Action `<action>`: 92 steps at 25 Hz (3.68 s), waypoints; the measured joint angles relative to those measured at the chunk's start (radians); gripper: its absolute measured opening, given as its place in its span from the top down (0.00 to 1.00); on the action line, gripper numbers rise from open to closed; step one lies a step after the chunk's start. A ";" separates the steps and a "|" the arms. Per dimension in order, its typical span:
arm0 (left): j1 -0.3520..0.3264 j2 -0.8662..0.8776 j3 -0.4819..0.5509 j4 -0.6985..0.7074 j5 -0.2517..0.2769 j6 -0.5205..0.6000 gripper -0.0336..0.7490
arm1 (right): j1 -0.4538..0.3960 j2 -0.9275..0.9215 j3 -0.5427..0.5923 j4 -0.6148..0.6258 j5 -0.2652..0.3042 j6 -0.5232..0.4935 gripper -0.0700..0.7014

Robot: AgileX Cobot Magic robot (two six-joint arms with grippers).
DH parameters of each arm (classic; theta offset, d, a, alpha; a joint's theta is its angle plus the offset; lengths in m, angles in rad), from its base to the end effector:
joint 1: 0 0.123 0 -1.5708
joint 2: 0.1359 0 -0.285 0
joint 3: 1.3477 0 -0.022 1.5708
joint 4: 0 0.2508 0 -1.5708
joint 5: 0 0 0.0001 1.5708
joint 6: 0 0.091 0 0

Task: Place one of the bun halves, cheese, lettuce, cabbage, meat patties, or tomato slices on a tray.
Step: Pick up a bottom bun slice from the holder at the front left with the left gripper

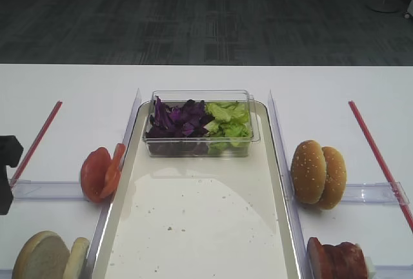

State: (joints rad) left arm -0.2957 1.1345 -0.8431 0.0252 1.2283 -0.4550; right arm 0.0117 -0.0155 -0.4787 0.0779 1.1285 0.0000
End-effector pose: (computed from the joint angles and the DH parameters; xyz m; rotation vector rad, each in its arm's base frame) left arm 0.1711 -0.0499 0.2758 -0.2288 2.9950 -0.0423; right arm -0.0080 0.0063 0.2661 -0.0190 2.1168 0.1013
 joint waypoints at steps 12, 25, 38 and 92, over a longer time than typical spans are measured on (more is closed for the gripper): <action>-0.297 0.038 0.000 0.054 0.000 -0.245 0.33 | 0.000 0.000 0.000 0.000 0.000 0.000 0.25; -0.526 0.178 -0.100 0.100 -0.008 -0.433 0.33 | 0.000 0.000 0.000 0.000 0.000 0.000 0.25; -0.603 0.269 -0.112 0.183 -0.012 -0.556 0.33 | 0.000 0.000 0.000 0.000 0.000 0.000 0.25; -0.603 0.492 -0.115 0.197 -0.028 -0.565 0.60 | 0.000 0.000 0.000 0.000 0.000 0.000 0.25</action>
State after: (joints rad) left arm -0.8983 1.6263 -0.9586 0.2222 1.2004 -1.0201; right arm 0.0117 -0.0155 -0.4787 0.0779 1.1285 0.0000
